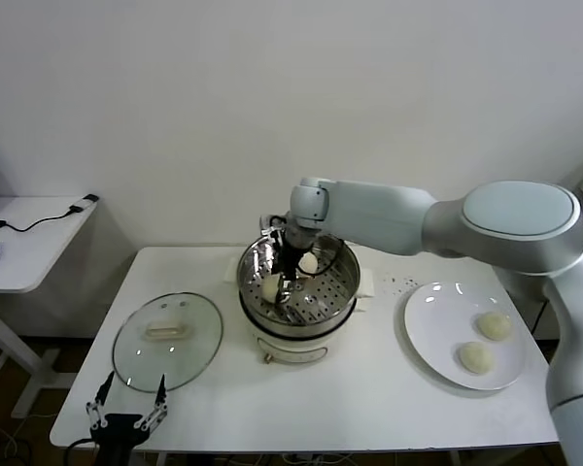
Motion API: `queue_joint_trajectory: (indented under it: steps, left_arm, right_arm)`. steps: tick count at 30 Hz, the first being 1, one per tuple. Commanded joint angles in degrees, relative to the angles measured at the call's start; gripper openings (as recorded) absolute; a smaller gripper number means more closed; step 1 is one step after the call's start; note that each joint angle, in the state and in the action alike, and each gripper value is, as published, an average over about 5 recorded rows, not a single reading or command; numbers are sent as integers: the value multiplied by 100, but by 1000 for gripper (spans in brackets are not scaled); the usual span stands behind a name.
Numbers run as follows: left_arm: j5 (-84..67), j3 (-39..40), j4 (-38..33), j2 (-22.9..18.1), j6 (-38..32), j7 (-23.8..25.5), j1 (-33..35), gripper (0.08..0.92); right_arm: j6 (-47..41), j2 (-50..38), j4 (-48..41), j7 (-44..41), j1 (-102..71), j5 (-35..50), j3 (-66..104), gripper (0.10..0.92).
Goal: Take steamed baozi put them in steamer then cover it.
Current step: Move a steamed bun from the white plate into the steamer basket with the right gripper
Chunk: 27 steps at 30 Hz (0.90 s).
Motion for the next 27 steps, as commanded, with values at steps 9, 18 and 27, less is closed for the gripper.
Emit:
queue_joint_trajectory:
  steps: [9,18,27]
  left_arm:
    - [56,14,-42,-4,26,-5,-12,823]
    - [79,44,-119,0,80,-12,-15,823]
    - [146,62,-229,-24,185,-10,-55,823]
  right_arm:
    - [150,-612,449,-350,673,-25,71,822]
    - [554,-2301,1725,-683,1869,-121,-309,823]
    - [1112,-4489,2614,-874,1729,-1443,-137,823]
